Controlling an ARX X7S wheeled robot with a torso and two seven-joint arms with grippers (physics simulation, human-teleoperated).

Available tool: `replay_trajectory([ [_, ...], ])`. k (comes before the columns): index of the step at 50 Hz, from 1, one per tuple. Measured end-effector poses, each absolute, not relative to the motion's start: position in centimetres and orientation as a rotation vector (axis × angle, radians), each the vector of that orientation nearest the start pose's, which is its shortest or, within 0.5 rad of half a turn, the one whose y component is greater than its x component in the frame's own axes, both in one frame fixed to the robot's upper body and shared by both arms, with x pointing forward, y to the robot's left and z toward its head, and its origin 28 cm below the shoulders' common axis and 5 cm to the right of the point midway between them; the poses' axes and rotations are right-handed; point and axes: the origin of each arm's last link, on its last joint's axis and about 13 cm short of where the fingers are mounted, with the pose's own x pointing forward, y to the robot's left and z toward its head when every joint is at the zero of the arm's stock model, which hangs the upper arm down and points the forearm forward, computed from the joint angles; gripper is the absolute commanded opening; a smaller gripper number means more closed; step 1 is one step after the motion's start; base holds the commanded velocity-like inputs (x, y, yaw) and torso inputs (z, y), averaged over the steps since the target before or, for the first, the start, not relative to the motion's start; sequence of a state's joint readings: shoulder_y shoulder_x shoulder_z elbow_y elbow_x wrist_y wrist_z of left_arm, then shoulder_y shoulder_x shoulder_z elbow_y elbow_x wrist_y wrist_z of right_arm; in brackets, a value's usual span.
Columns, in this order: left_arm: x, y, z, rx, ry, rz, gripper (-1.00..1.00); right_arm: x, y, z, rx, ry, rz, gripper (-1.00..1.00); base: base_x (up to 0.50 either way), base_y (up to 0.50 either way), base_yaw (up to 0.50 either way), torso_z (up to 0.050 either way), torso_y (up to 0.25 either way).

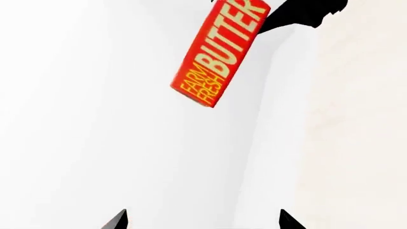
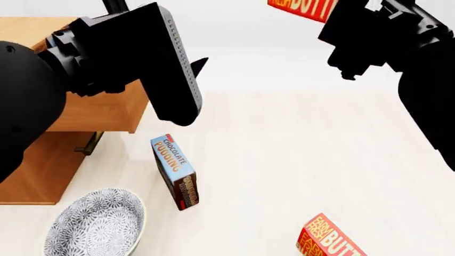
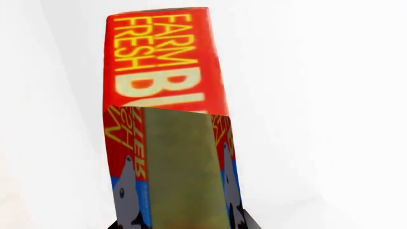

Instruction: Put the butter at the front in the top drawer of the cabinet and close it.

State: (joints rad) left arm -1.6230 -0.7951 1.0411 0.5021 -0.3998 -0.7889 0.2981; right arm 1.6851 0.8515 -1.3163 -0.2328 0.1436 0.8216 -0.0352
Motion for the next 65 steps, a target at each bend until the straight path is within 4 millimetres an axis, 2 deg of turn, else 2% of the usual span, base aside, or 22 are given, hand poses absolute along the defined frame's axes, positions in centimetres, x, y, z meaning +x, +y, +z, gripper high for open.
replay_trajectory([
  [28,27.7,22.9,35.7,1.232,-0.386,-0.624,1.0,29.4,-17.6,34.8,-1.597,-0.339,-0.061,-1.0,0.0,0.0,0.0,0.0,0.001],
  [65,28.6,22.2,34.4,1.201,-0.433,-0.709,1.0,28.3,-17.5,32.1,-1.673,-0.398,0.012,-1.0,0.0,0.0,0.0,0.001,0.001],
])
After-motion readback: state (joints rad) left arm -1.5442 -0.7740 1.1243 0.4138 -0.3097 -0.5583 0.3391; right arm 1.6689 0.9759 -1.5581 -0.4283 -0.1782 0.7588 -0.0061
